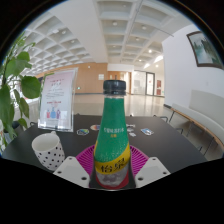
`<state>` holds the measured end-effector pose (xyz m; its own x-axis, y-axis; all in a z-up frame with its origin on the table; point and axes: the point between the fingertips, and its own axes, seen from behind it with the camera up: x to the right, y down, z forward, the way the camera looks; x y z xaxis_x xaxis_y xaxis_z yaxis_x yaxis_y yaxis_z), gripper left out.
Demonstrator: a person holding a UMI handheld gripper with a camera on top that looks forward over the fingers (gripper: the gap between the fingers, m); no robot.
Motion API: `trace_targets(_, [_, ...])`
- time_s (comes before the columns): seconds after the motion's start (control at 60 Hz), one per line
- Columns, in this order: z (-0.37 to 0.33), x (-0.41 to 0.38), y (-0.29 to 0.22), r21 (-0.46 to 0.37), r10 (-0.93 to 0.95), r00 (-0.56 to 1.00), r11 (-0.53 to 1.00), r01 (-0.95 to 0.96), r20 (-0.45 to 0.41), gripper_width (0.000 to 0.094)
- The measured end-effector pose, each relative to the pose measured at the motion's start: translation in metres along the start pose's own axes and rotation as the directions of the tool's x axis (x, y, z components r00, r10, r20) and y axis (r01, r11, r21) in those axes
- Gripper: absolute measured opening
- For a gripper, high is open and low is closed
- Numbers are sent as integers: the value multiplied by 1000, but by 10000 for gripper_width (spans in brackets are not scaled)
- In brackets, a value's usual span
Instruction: Pour water
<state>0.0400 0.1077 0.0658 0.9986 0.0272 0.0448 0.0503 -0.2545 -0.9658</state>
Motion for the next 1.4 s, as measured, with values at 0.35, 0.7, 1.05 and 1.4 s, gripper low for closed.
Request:
trace_targets(0.35, [-42, 5, 10, -119, -18, 999, 993, 13, -41, 873])
trace_targets(0.7, [-211, -17, -4, -134, 16, 997, 991, -26, -76, 857])
trace_targets(1.05, [-357, -45, -11, -87, -5, 997, 996, -2, -82, 858])
trace_targets(1.4, [-407, -68, 1, -67, -87, 994, 994, 83, -61, 854])
